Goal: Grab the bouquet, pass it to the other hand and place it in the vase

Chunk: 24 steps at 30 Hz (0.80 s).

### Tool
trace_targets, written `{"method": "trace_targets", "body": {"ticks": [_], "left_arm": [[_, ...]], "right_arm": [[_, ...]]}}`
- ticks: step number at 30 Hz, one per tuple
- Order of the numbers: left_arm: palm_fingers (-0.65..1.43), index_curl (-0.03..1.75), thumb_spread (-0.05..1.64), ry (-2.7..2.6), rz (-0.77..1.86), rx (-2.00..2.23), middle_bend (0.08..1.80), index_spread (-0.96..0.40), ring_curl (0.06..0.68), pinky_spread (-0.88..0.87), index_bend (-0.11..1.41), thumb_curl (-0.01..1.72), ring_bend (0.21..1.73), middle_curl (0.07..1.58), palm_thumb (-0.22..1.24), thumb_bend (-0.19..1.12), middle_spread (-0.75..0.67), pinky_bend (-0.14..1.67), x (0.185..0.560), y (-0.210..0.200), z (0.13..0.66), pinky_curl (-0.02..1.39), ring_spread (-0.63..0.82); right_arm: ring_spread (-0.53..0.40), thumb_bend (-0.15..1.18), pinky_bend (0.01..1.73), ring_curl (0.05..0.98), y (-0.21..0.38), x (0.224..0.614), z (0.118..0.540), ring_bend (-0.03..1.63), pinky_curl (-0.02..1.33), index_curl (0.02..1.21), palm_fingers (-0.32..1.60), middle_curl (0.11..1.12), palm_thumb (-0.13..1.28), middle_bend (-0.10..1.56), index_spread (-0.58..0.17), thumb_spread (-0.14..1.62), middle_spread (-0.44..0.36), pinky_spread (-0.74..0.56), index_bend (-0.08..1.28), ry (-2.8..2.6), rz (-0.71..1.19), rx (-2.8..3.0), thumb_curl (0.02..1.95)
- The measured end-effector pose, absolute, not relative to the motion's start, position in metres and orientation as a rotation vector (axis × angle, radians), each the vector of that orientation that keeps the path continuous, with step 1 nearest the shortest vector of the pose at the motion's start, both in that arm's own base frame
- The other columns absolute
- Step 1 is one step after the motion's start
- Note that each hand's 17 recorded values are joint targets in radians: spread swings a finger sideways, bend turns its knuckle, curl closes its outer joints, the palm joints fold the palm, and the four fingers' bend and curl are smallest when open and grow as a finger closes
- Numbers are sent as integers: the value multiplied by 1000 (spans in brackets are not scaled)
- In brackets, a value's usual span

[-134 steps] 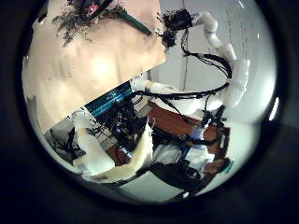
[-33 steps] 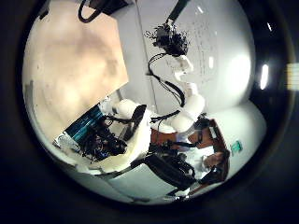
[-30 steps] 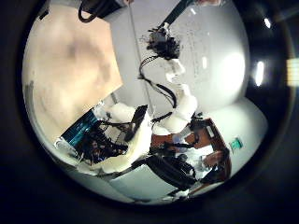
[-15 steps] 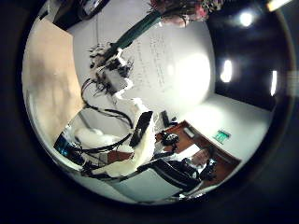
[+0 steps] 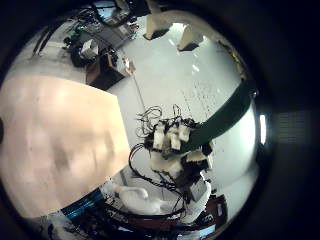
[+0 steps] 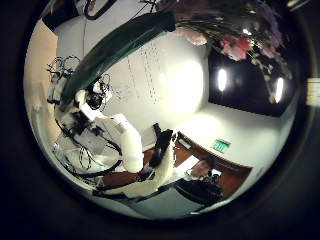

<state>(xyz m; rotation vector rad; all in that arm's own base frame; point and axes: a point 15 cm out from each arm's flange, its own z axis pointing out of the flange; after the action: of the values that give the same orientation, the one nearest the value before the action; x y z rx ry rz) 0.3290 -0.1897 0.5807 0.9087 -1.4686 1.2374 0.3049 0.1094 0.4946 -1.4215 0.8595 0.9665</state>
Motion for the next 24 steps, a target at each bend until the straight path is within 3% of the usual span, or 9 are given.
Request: {"method": "trace_targets", "body": {"ticks": [7,11,13,15,16,17,20,24], "left_arm": [[238,270,977,-1413,1223,871,328,182,208,517,146,339,634,385,312,-24,335,293,334,-199,584,321,522],[492,271,972,-1380,1198,845,548,119,207,366,157,344,677,465,350,-21,137,296,334,-209,584,316,314],[825,254,966,-1369,1172,836,670,53,233,140,133,352,791,519,393,-10,35,481,333,-216,582,361,80],[946,241,965,-1354,1140,829,707,6,266,-6,130,359,905,546,435,-7,-44,587,333,-223,578,393,-75],[1175,243,978,-1348,1131,828,757,-54,331,-124,172,386,1050,601,572,50,-113,776,333,-224,577,471,-202],[1236,257,980,-1344,1129,830,783,-95,370,-186,218,405,1124,641,648,78,-153,868,334,-224,577,516,-256],[1312,324,984,-1336,1156,819,885,-226,444,-315,410,470,1263,733,835,149,-254,1065,335,-222,582,612,-349],[1219,435,1015,-1342,1197,819,1013,-377,500,-401,662,534,1381,817,931,180,-358,1191,337,-215,588,691,-395]], "right_arm": [[-191,-4,1211,715,124,296,477,1454,923,786,1141,782,1181,1388,-189,806,-115,-199,1252,849,1016,-1477,1240],[-191,-5,1204,714,130,296,466,1454,934,783,1141,780,1180,1389,-188,807,-115,-202,1253,861,1012,-1517,1246],[-191,-5,1201,714,130,298,462,1454,939,782,1141,779,1180,1389,-188,807,-115,-203,1254,870,1009,-1514,1249],[-191,-6,1198,714,130,303,458,1454,944,781,1142,779,1175,1389,-188,808,-115,-204,1254,888,991,-1512,1252],[-191,-5,1199,714,130,306,456,1454,947,780,1143,778,1174,1389,-188,808,-115,-205,1254,900,980,-1509,1254],[-191,-3,1199,714,129,310,453,1451,950,780,1140,778,1177,1390,-188,808,-115,-205,1255,915,968,-1505,1256],[-194,-30,1202,716,126,321,444,1445,956,783,1128,780,1135,1391,-190,825,-116,-207,1261,961,937,-1485,1229],[-197,-71,1168,689,115,339,427,1397,911,767,1064,763,966,1331,-204,884,-129,-247,1187,1040,893,-1444,1084]]}}
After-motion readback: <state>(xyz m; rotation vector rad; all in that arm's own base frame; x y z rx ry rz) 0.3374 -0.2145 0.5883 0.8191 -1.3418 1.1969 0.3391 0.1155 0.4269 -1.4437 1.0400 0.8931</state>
